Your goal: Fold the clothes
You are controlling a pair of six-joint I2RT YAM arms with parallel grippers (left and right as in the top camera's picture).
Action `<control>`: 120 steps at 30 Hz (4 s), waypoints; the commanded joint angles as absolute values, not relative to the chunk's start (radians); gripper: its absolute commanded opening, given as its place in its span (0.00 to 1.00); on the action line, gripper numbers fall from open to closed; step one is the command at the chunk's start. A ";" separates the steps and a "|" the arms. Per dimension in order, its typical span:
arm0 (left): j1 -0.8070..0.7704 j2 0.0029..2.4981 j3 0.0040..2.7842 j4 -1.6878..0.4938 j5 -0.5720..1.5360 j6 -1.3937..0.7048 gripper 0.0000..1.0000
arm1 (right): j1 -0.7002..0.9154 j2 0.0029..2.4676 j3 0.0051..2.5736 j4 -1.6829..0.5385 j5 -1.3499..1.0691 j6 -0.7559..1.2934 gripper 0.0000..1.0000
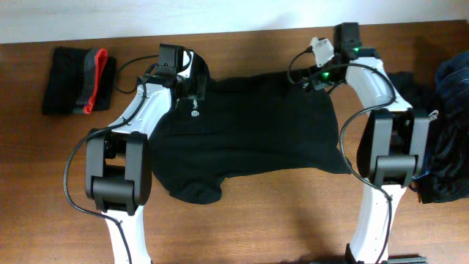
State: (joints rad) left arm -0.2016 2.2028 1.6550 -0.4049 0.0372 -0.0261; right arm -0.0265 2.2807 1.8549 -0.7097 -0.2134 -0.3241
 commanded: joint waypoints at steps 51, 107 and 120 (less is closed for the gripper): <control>-0.189 2.328 1.654 -0.300 0.018 -0.006 0.66 | -0.021 2.385 1.914 -0.569 0.039 -0.269 0.04; -0.176 2.075 1.903 -0.945 0.107 -0.007 0.00 | 0.234 2.218 1.980 -1.251 -0.456 -0.086 0.04; -0.163 2.109 1.902 -0.648 0.030 -0.007 0.00 | 0.292 2.218 1.980 -1.357 -0.508 -0.126 0.04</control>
